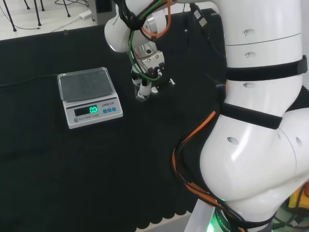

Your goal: Pick up the beaker.

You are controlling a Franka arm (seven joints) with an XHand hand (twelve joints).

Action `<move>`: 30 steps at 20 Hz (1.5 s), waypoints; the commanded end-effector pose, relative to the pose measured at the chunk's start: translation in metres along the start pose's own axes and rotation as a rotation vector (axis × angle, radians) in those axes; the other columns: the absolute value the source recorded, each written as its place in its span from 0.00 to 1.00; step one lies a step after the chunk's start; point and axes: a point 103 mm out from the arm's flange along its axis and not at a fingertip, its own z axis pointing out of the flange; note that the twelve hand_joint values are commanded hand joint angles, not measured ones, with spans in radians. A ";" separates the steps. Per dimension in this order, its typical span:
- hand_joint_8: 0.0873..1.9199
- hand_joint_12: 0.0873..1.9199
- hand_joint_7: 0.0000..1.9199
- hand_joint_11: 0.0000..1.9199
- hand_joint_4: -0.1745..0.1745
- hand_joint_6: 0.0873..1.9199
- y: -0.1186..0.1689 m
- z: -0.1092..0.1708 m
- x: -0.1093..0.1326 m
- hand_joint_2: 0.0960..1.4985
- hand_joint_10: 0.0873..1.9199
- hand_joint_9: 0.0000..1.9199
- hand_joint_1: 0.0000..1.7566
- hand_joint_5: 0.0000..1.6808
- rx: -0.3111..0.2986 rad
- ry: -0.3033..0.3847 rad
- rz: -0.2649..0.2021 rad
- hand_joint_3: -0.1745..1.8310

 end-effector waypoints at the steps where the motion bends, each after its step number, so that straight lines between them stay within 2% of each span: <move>1: 0.42 0.66 0.40 0.32 0.35 0.50 -0.001 -0.002 0.002 0.46 0.42 0.50 0.65 0.40 -0.029 0.001 -0.003 0.47; 2: 0.43 0.66 0.41 0.33 0.35 0.50 -0.001 -0.003 0.002 0.46 0.42 0.50 0.66 0.41 -0.028 0.004 -0.005 0.47; 5: 0.45 0.66 0.43 0.34 0.18 0.62 -0.002 -0.010 0.001 0.68 0.45 0.50 0.63 0.47 -0.014 -0.010 -0.017 0.23; 8: 0.45 0.66 0.44 0.34 0.14 0.64 -0.006 -0.017 0.001 0.75 0.46 0.51 0.62 0.48 0.004 -0.041 -0.033 0.15; 14: 0.46 0.66 0.46 0.35 0.17 0.64 -0.010 -0.027 0.002 0.76 0.47 0.51 0.62 0.49 -0.004 -0.073 -0.039 0.13; 17: 0.46 0.66 0.47 0.35 0.18 0.64 -0.011 -0.031 0.005 0.76 0.47 0.52 0.62 0.49 0.007 -0.085 -0.053 0.13; 20: 0.46 0.66 0.47 0.36 0.18 0.64 -0.015 -0.038 0.007 0.76 0.47 0.52 0.62 0.49 0.023 -0.127 -0.073 0.13; 27: 0.46 0.65 0.48 0.36 0.19 0.64 -0.032 -0.067 0.004 0.76 0.47 0.52 0.61 0.48 0.045 -0.214 -0.111 0.13; 30: 0.46 0.65 0.48 0.37 0.19 0.65 -0.037 -0.078 0.001 0.77 0.47 0.52 0.61 0.48 0.044 -0.208 -0.115 0.12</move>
